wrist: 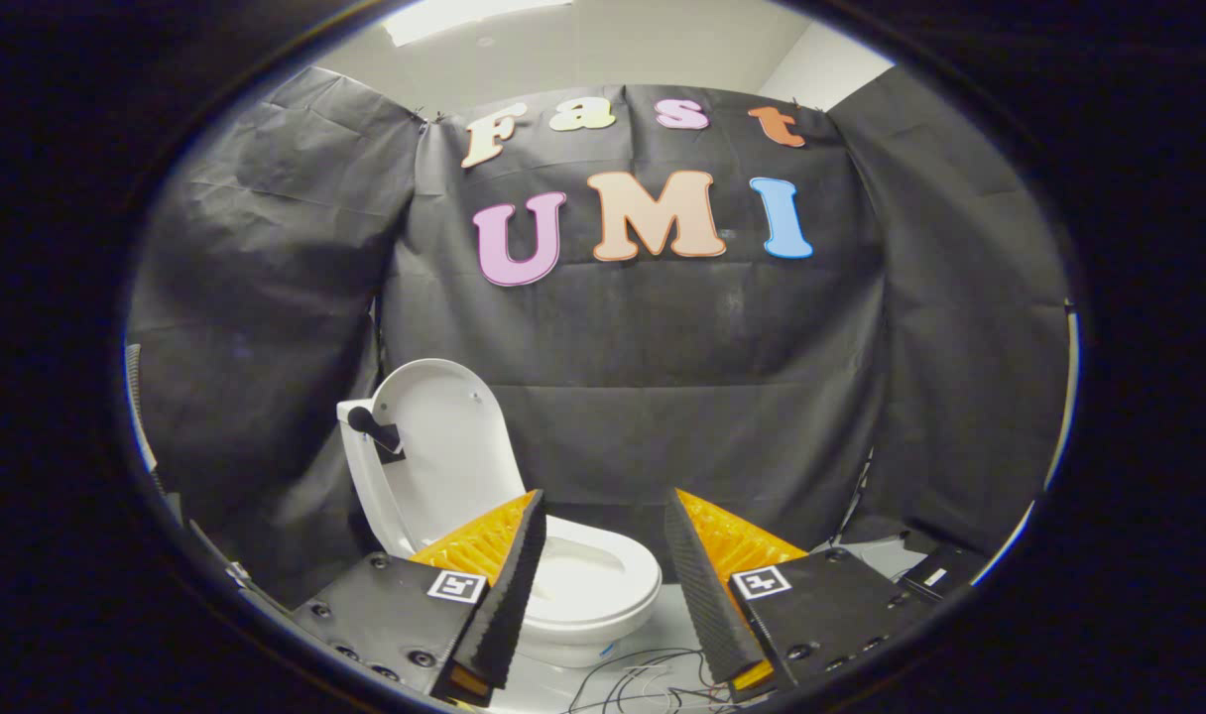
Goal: Open the toilet lid.
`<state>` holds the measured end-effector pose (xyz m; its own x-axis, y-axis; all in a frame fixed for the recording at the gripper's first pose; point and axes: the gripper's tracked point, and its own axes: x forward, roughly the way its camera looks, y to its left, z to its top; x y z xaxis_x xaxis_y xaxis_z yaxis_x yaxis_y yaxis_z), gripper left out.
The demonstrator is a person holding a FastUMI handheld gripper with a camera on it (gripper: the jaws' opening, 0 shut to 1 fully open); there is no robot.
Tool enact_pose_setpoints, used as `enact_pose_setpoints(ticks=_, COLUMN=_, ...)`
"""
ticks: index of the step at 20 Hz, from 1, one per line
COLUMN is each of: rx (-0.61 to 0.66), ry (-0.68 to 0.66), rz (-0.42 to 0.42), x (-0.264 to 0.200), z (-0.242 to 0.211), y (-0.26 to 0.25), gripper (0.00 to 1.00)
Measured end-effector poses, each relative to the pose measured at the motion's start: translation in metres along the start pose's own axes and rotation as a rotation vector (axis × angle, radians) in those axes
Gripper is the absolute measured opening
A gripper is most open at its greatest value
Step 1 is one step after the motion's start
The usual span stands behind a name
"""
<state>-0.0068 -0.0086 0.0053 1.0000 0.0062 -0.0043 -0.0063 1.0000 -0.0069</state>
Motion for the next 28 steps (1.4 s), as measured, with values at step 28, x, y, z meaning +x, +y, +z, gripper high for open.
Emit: enact_pose_setpoints(ticks=28, rx=-0.001, ry=0.000, rz=-0.005, x=-0.0011, z=-0.0006, y=0.0039, gripper=0.97)
